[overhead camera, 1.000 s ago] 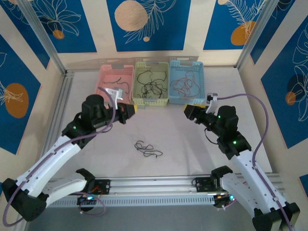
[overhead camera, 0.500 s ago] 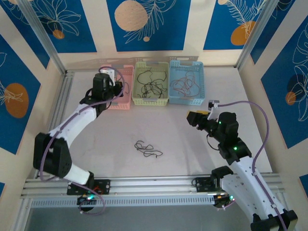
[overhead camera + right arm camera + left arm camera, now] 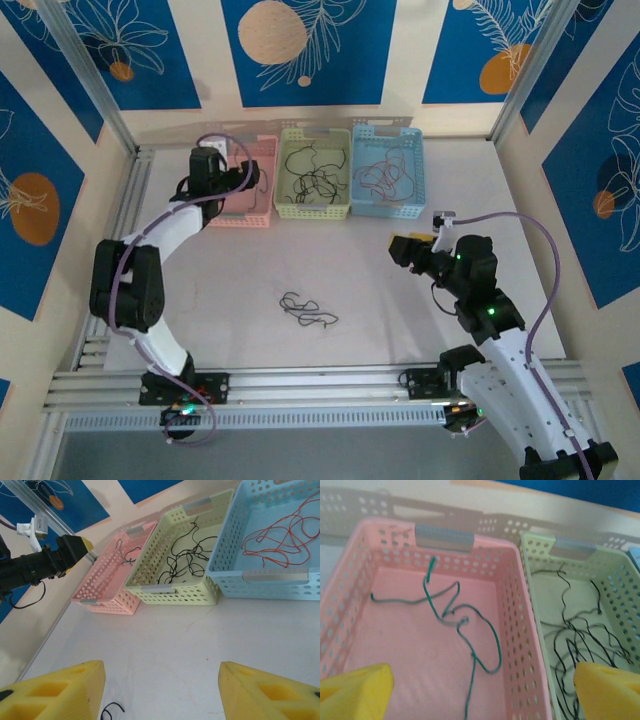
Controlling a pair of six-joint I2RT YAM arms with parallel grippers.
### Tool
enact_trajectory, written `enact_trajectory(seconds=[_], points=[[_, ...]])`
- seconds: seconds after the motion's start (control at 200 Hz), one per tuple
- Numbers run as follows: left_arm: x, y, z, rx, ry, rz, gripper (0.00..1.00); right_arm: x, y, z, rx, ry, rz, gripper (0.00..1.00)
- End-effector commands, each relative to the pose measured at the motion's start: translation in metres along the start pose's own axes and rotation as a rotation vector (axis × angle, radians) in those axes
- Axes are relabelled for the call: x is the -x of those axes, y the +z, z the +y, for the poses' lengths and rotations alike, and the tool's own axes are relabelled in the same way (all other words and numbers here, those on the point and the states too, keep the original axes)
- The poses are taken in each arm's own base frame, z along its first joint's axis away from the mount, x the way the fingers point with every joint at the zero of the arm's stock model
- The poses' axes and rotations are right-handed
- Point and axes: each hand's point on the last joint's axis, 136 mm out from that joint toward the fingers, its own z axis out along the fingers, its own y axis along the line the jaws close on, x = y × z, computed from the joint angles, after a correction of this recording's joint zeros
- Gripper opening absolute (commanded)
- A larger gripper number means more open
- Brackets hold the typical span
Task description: Untangle the cables
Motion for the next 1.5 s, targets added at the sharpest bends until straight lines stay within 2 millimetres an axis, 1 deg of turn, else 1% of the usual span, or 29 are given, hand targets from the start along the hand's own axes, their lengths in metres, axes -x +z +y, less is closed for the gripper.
enact_trajectory(seconds=[0.0, 0.065, 0.145, 0.185, 0.24, 0.27, 0.395, 0.43, 0.505, 0.585, 0.65, 0.715, 0.82, 0.91, 1.055, 1.23, 1.345, 1.496], points=[[0.011, -0.048, -0.012, -0.057, -0.046, -0.047, 0.93, -0.016, 0.003, 0.001, 0.030, 0.002, 0.061, 0.61], [0.003, -0.074, -0.013, -0.068, -0.098, -0.029, 0.92, -0.027, 0.006, 0.006, 0.065, 0.007, 0.124, 0.59], [-0.012, -0.102, -0.032, -0.184, -0.149, 0.018, 0.90, -0.044, 0.009, 0.015, 0.102, 0.023, 0.215, 0.57], [-0.023, -0.115, -0.041, -0.235, -0.172, 0.056, 0.90, -0.053, 0.011, 0.018, 0.109, 0.038, 0.260, 0.57], [-0.038, -0.133, -0.056, -0.310, -0.183, 0.108, 0.89, -0.068, 0.014, 0.027, 0.132, 0.038, 0.328, 0.56], [-0.047, -0.142, -0.060, -0.332, -0.186, 0.137, 0.89, -0.076, 0.016, 0.032, 0.142, 0.037, 0.361, 0.55], [-0.083, -0.178, -0.070, -0.403, -0.214, 0.245, 0.86, -0.113, 0.028, 0.052, 0.168, -0.016, 0.477, 0.55], [-0.092, -0.187, -0.072, -0.420, -0.225, 0.261, 0.86, -0.125, 0.034, 0.054, 0.170, -0.040, 0.507, 0.55], [-0.109, -0.203, -0.075, -0.456, -0.250, 0.286, 0.86, -0.147, 0.047, 0.056, 0.171, -0.081, 0.578, 0.54], [-0.127, -0.214, -0.072, -0.466, -0.280, 0.314, 0.85, -0.170, 0.061, 0.054, 0.167, -0.150, 0.658, 0.53], [-0.140, -0.220, -0.070, -0.469, -0.301, 0.331, 0.85, -0.185, 0.070, 0.059, 0.187, -0.214, 0.710, 0.53], [-0.147, -0.225, -0.069, -0.473, -0.309, 0.336, 0.85, -0.197, 0.078, 0.065, 0.217, -0.257, 0.746, 0.54], [-0.154, -0.230, -0.068, -0.477, -0.319, 0.345, 0.85, -0.208, 0.091, 0.071, 0.241, -0.287, 0.779, 0.55], [-0.156, -0.231, -0.069, -0.490, -0.337, 0.346, 0.85, -0.216, 0.100, 0.072, 0.257, -0.286, 0.798, 0.55], [-0.157, -0.231, -0.070, -0.497, -0.343, 0.351, 0.85, -0.227, 0.109, 0.081, 0.302, -0.296, 0.822, 0.54], [-0.156, -0.231, -0.072, -0.505, -0.340, 0.357, 0.84, -0.241, 0.118, 0.077, 0.292, -0.298, 0.866, 0.51], [-0.157, -0.232, -0.071, -0.503, -0.340, 0.360, 0.84, -0.247, 0.121, 0.077, 0.294, -0.297, 0.883, 0.47], [-0.159, -0.231, -0.071, -0.501, -0.340, 0.363, 0.84, -0.252, 0.120, 0.078, 0.303, -0.292, 0.903, 0.37]])
